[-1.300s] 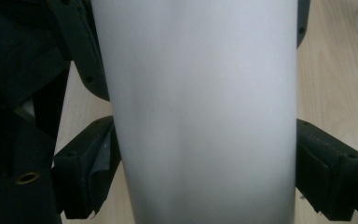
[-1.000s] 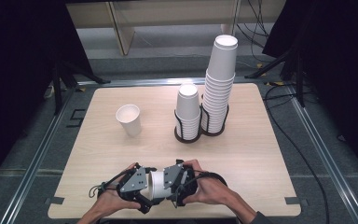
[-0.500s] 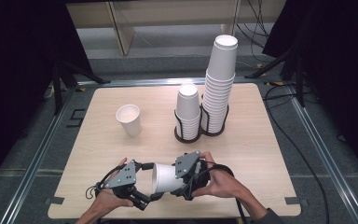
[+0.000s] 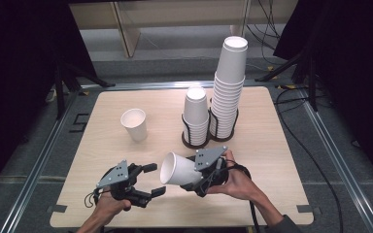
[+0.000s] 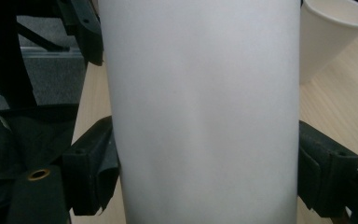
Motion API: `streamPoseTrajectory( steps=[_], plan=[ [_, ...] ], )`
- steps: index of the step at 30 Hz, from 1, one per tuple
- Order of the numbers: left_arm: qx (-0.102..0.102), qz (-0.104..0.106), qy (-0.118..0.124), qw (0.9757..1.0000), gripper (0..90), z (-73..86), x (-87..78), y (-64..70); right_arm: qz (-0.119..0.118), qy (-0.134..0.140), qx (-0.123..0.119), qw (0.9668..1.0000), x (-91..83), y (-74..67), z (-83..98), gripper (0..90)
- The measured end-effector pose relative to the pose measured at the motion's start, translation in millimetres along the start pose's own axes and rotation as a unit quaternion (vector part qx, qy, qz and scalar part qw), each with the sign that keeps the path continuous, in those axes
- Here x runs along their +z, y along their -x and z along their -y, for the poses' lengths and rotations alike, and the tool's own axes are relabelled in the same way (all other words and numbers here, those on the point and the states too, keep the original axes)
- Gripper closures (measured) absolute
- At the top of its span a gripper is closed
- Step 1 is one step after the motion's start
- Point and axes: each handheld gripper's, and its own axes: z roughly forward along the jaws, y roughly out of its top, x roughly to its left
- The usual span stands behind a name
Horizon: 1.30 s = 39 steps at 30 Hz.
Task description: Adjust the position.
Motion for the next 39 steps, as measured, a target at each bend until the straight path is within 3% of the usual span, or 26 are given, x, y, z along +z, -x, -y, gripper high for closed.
streamPoseTrajectory(
  steps=[5,9,17,18,27,35,36,39],
  plan=[
    [-0.005,0.002,0.017,0.9998,14.2,0.4,2.0,2.2,-0.014,0.024,0.011,0.9995,3.7,0.0,2.2,19.9],
    [0.001,0.004,0.015,0.9999,11.7,1.2,5.3,5.7,-0.028,0.036,0.012,0.9989,10.5,-2.3,3.3,19.9],
    [0.002,0.001,0.024,0.9997,3.0,1.2,10.3,9.3,-0.045,0.043,0.013,0.9979,20.8,-6.8,4.6,19.8],
    [0.004,0.001,0.024,0.9997,2.9,1.1,10.6,9.5,-0.046,0.049,0.007,0.9977,22.2,-6.5,4.5,19.8],
    [-0.003,0.009,0.039,0.9992,4.5,0.4,12.4,13.9,-0.073,0.071,0.026,0.9944,34.0,-12.6,5.7,19.8],
    [-0.012,0.006,0.050,0.9987,6.5,-1.6,11.9,15.1,-0.081,0.091,0.026,0.9922,38.3,-11.3,7.0,19.4],
    [-0.009,0.007,0.047,0.9989,6.9,-1.9,11.3,14.3,-0.086,0.089,0.040,0.9915,37.8,-12.2,7.6,19.3],
    [-0.006,0.003,0.044,0.9990,7.8,-1.8,12.1,15.2,-0.088,0.091,0.051,0.9906,39.2,-11.3,9.2,17.9]
  ],
)
